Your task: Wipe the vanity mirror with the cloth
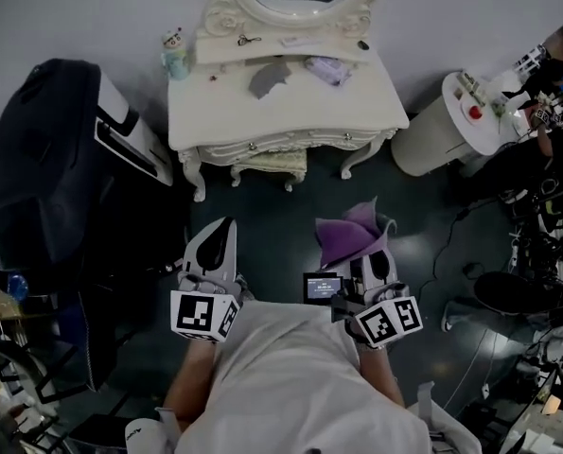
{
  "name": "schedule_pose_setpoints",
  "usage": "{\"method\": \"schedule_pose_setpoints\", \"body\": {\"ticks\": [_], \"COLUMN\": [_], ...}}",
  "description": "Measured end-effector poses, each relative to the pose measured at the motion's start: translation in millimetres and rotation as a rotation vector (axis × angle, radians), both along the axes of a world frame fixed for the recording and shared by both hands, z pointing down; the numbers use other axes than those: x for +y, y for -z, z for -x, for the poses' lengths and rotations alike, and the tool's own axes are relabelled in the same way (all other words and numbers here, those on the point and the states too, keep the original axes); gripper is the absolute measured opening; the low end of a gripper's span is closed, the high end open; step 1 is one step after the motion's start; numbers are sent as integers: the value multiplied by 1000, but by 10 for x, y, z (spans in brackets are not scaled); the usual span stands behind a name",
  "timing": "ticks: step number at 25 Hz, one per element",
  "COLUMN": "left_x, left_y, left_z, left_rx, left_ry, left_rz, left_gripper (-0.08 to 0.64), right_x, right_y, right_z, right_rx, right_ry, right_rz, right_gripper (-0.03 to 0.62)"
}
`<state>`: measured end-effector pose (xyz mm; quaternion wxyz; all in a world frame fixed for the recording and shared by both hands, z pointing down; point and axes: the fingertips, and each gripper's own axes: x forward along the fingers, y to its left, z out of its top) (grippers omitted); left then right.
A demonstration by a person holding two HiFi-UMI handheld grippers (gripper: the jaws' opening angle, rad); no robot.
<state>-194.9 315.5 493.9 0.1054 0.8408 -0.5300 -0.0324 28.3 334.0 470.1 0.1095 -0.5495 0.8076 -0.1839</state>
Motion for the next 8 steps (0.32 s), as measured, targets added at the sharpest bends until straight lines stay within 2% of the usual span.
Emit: {"method": "schedule_pose_setpoints", "body": {"ticks": [4,8], "left_x": [271,632], "left_y": [-18,-16], "left_z": [-244,-794], "left_rx": [-17,-30], "left_ry": [30,13], "left_rz": [-11,-17], "left_gripper": [2,2], "right_x": [284,646], "right_y": [38,-33], "right_z": [-216,-650], "right_rx": [31,95], "right_ry": [37,66], "right_rz": [-44,-29], "right_gripper": [60,60]}}
